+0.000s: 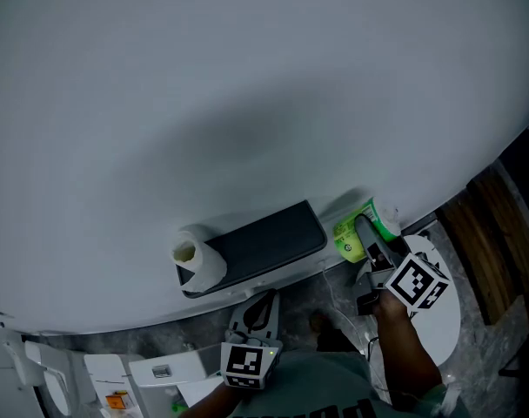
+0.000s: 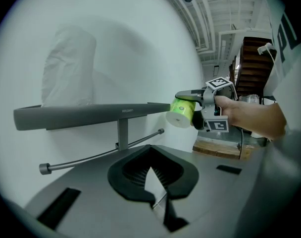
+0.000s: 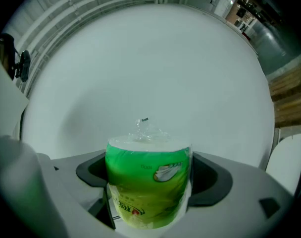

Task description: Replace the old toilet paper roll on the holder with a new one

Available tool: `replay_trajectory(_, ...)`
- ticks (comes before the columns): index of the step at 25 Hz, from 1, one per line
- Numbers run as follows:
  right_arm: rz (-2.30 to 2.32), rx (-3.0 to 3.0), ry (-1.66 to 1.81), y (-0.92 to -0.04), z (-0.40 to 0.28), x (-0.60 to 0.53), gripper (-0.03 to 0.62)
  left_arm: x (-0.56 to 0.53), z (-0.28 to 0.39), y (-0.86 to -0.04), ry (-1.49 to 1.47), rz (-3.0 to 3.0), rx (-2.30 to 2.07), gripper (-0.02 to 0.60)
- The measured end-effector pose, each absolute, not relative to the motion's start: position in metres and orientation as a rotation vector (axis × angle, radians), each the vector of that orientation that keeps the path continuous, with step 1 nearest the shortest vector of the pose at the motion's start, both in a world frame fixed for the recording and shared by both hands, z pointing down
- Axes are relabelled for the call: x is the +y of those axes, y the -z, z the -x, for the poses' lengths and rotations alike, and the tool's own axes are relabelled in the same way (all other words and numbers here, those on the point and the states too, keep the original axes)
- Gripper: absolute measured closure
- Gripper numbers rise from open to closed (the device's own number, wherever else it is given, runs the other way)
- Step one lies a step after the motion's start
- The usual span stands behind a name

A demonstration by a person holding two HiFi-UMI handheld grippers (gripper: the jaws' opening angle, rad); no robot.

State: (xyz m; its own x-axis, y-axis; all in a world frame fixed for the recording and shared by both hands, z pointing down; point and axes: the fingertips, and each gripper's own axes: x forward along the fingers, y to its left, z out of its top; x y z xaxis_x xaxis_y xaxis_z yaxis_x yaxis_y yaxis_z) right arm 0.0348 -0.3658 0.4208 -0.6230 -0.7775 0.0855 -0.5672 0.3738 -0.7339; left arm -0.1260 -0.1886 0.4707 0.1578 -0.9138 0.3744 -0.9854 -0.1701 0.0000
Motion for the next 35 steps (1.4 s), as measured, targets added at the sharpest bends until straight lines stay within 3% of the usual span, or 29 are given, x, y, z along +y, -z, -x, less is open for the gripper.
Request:
replay_trajectory(13,0.931,2.080,1.543,-0.475,0.004,-0.368,0.131,-0.172,0.143,-0.477,-0.470,-2.085,-1.900,0.577)
replay_trajectory(35,0.746,1.889,1.788,-0.504,0.084,-0.319,0.131,-0.147,0.171,-0.474,-0.467,-2.026,-1.973,0.577)
